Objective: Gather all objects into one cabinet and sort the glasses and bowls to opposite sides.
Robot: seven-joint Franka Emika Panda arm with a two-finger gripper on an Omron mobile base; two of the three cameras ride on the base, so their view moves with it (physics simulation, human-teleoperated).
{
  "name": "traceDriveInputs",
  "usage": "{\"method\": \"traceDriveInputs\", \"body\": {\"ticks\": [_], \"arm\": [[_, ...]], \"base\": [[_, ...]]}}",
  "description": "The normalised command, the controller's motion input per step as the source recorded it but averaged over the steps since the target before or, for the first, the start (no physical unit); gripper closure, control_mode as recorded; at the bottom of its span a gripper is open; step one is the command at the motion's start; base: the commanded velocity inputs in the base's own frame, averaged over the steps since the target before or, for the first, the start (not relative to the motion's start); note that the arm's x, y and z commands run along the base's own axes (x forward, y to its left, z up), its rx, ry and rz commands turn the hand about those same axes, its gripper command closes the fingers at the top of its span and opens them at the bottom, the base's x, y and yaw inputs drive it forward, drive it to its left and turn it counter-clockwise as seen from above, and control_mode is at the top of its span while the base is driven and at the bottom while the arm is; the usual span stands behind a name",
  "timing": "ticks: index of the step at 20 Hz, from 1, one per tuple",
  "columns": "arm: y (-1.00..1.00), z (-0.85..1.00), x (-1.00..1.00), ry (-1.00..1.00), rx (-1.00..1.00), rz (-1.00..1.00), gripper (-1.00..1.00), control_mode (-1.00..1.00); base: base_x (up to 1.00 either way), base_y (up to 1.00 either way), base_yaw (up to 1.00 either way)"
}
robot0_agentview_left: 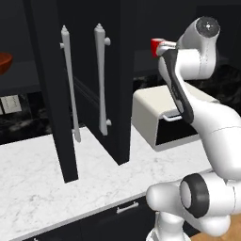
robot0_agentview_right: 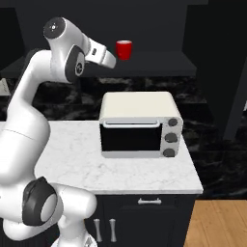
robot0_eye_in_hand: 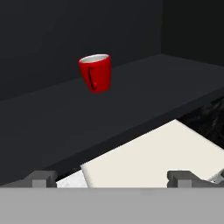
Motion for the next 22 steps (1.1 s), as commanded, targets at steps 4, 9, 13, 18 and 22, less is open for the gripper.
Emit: {"method": "traceDriveInputs", "body": {"ticks": [4,9,13,18,22], "arm": [[-0.05,-0.04,0.03,0.0,-0.04,0.0,-1.0,-1.0],[0.0,0.1,0.42,0.0,0.0,0.0,-1.0,-1.0],[0.01,0.15,0.52,0.05,0.0,0.0,-1.0,-1.0],[0.03,0.04,0.27,0.13,0.0,0.0,-1.0,-1.0],[0.22,0.04,0.59,0.18,-0.03,-0.01,-1.0,-1.0]], "base": [[0.0,0.0,0.0],[0.0,0.0,0.0],[0.0,0.0,0.0],[0.0,0.0,0.0],[0.0,0.0,0.0]]}}
